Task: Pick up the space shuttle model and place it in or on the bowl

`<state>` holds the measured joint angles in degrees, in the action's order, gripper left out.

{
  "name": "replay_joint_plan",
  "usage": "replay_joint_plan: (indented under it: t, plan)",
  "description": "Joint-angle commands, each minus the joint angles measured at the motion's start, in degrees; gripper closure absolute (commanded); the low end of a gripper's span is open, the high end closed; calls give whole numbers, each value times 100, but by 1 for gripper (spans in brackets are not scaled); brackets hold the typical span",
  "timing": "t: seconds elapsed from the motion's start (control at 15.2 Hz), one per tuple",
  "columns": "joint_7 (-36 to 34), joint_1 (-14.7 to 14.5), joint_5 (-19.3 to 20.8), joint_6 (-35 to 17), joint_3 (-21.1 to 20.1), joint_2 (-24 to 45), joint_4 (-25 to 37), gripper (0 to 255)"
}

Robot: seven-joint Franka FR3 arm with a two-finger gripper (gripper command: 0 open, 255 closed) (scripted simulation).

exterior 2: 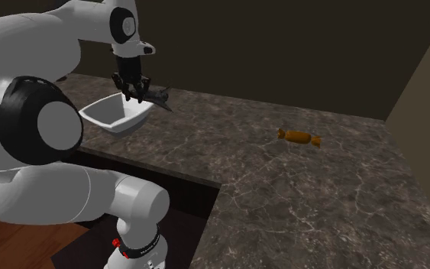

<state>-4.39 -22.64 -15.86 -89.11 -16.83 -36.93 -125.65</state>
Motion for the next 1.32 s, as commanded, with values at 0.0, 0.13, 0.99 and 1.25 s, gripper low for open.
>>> replay_joint_plan:
  t: [0.0, 0.13, 0.99, 1.25]
  plan:
    - [-248, -98, -154, -25, -205, -95, -63, 255]
    - [-505, -201, -307, -38, -413, -195, -111, 255]
    - [-1160, -515, -865, -609, -1177, -451, -718, 255]
    - [-1160, -515, -865, -609, -1177, -451, -718, 255]
